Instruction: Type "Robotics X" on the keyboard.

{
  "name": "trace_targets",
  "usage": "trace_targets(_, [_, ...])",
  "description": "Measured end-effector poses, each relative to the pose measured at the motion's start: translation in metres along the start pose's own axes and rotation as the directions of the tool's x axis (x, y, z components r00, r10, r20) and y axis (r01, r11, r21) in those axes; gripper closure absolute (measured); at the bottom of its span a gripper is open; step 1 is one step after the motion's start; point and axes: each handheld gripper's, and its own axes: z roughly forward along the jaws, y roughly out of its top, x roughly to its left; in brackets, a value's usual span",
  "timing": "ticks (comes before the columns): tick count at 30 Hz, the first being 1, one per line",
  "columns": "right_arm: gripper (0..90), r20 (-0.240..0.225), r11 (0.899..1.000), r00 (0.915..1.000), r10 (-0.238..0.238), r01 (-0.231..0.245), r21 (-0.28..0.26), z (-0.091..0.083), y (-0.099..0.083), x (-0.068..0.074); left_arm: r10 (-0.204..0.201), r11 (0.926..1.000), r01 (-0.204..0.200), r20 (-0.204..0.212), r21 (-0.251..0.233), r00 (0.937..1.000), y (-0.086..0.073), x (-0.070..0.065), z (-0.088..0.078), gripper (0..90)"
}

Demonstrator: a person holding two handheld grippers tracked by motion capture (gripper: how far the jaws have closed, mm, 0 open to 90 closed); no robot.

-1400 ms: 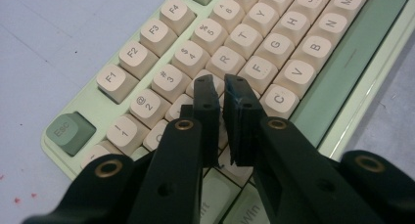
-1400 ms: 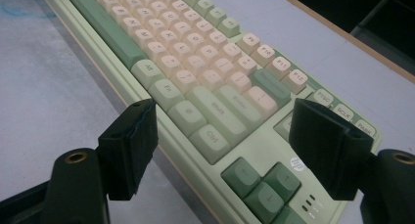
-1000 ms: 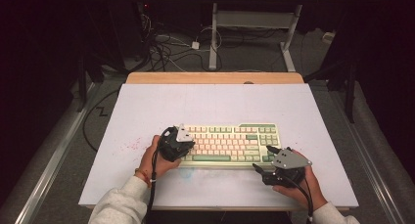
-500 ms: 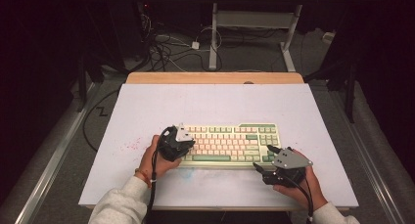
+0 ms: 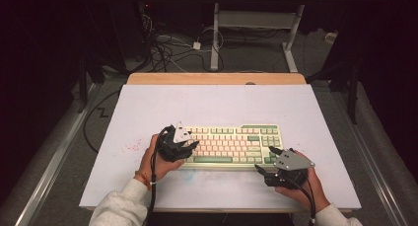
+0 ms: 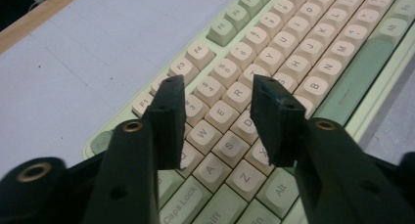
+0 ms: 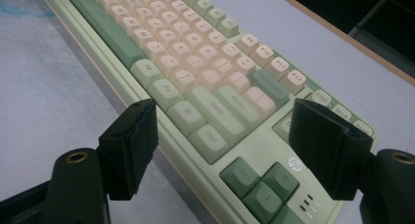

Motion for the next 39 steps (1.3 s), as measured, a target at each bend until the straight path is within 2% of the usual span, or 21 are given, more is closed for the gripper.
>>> trace_targets(3, [27.2, -0.001, 1.000, 1.0000, 0.000, 0.000, -0.001, 0.000, 0.000, 0.000, 0.001, 1.0000, -0.001, 0.001, -0.010, 1.0000, 0.001, -0.001, -0.002, 51.2])
trace_targets(10, [27.1, 0.000, 1.000, 1.0000, 0.001, -0.001, -0.001, 0.000, 0.000, 0.000, -0.001, 0.9992, 0.000, -0.010, -0.040, 0.9999, 0.003, -0.006, -0.007, 30.0])
trace_targets(13, [27.1, -0.002, 1.000, 1.0000, -0.001, 0.001, 0.000, 0.000, 0.000, 0.000, -0.004, 0.9981, 0.004, -0.011, -0.061, 0.9999, 0.004, -0.009, -0.009, 23.7])
trace_targets(21, [27.1, -0.002, 1.000, 1.0000, -0.001, 0.001, -0.001, 0.000, 0.000, 0.000, 0.016, 0.9929, -0.013, 0.018, -0.118, 0.9997, 0.005, -0.018, -0.017, 20.6])
trace_targets(25, [27.1, -0.004, 1.000, 1.0000, -0.003, 0.003, -0.001, 0.000, 0.000, 0.000, 0.026, 0.9906, -0.020, 0.040, -0.135, 0.9989, 0.007, -0.022, -0.021, 23.7])
trace_targets(28, [27.1, -0.003, 1.000, 1.0000, -0.002, 0.002, -0.003, -0.001, 0.000, 0.000, 0.022, 0.9912, -0.017, 0.037, -0.132, 0.9991, 0.007, -0.025, -0.023, 27.1])
trace_targets(32, [27.1, 0.000, 1.000, 1.0000, 0.004, -0.004, -0.004, -0.001, 0.001, 0.000, 0.030, 0.9905, -0.021, 0.063, -0.136, 0.9975, 0.008, -0.028, -0.025, 41.8])
trace_targets(34, [27.1, -0.002, 1.000, 1.0000, 0.006, -0.006, -0.007, -0.002, 0.001, 0.001, 0.035, 0.9894, -0.024, 0.079, -0.143, 0.9963, 0.009, -0.029, -0.026, 53.0])
trace_targets(39, [27.1, -0.004, 1.000, 1.0000, 0.005, -0.005, -0.012, -0.002, 0.002, 0.001, 0.053, 0.9896, -0.036, 0.119, -0.139, 0.9915, 0.010, -0.033, -0.026, 70.6])
